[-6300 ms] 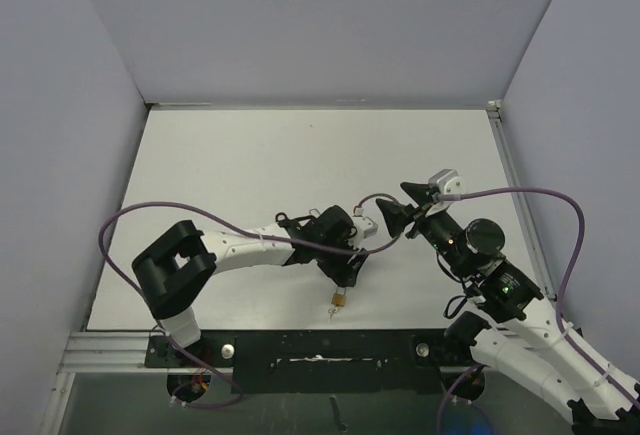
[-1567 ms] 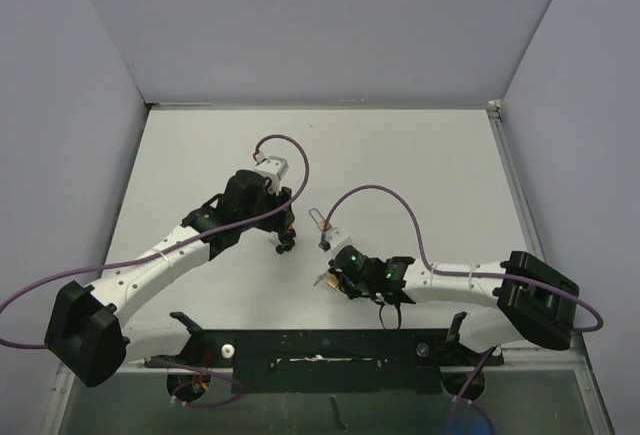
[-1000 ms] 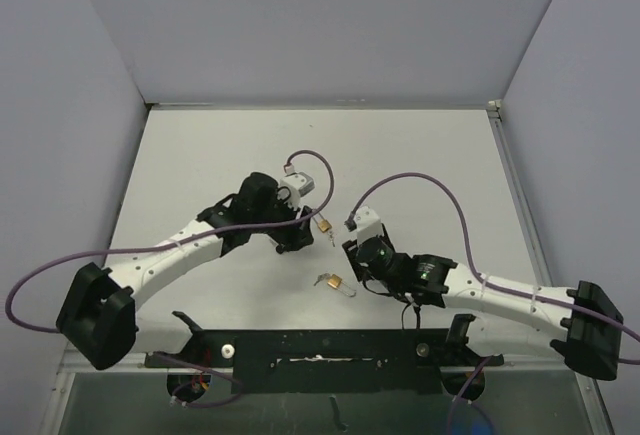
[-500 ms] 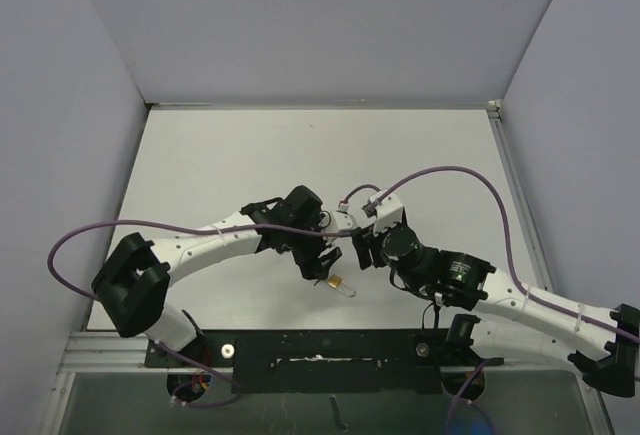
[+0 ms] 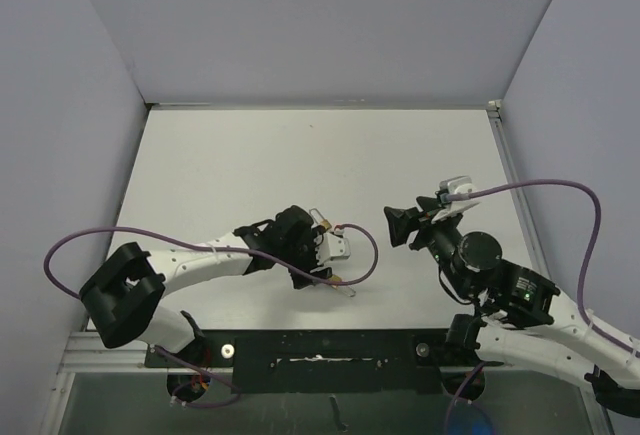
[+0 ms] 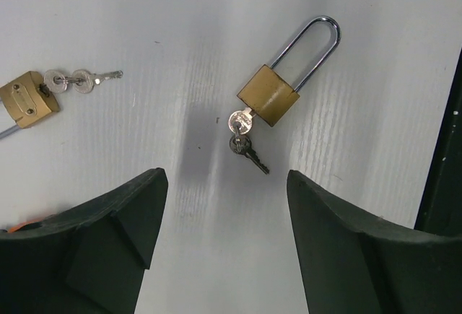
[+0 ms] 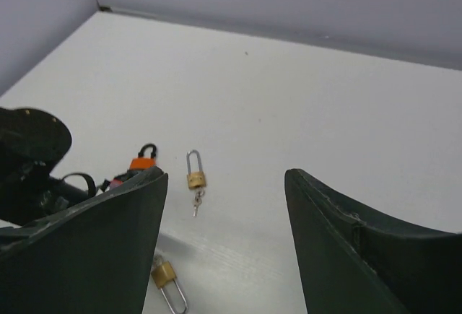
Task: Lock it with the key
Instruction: Pick up the lock from the center of the board.
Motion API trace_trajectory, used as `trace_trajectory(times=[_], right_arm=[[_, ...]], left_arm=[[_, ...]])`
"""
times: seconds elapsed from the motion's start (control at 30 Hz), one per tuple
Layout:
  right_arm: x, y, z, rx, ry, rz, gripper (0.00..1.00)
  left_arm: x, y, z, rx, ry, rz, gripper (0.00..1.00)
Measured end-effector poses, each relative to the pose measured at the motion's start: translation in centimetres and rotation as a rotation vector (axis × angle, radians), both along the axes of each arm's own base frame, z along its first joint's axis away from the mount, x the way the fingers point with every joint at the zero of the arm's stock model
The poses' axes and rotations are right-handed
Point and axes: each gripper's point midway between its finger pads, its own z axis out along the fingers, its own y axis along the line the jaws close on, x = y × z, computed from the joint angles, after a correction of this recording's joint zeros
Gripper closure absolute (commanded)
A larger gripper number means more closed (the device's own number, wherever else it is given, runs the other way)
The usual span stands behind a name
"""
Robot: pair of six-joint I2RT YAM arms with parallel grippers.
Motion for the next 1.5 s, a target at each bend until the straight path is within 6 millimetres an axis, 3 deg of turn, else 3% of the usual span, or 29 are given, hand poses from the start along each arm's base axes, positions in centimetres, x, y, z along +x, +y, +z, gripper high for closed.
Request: trace_trajectory(times=[0.17,0.37,0.57,0.8,1.03,1.37,1.5], right_arm=[[0.2,-1.5,4.3,0.081,-0.076,-0.054,0.30],[-0.1,-2.9,6.8,0.134,-0.117,-0.076,0.22],[-0.6,-3.7,9.0,0.178,-0.149,-0.074,0.18],[-0.6,-3.7,9.1,0.172,-0.154,-0.072,0.17],[-0.6,-3.8,9.1,0.172,-0.154,-0.076,0.17],[-0.6,-3.8,9.2,0.174,-0.154,-0.077,0.17],[-0.6,-3.8,9.2,0.174,-0.154,-0.075,0.17]], left_arm=[[0.5,-0.7,0.0,-0.034,-0.058,-0.038,0.33],[0.9,-2.0,0.5,-0.095,-0.115,-0.104,0.30],[0.3,-3.2,-0.9,-0.079,-0.074,-0.211,0.24],[-0.3,-4.7,-0.7,-0.111,-0.028,-0.291,0.27],[-1.5,-4.9,-0.6,-0.128,0.026,-0.331,0.36],[-3.7,-4.9,-2.1,-0.102,0.108,-0.367,0.36],[-3.6,-5.2,-3.1,-0.089,0.113,-0.369,0.36]])
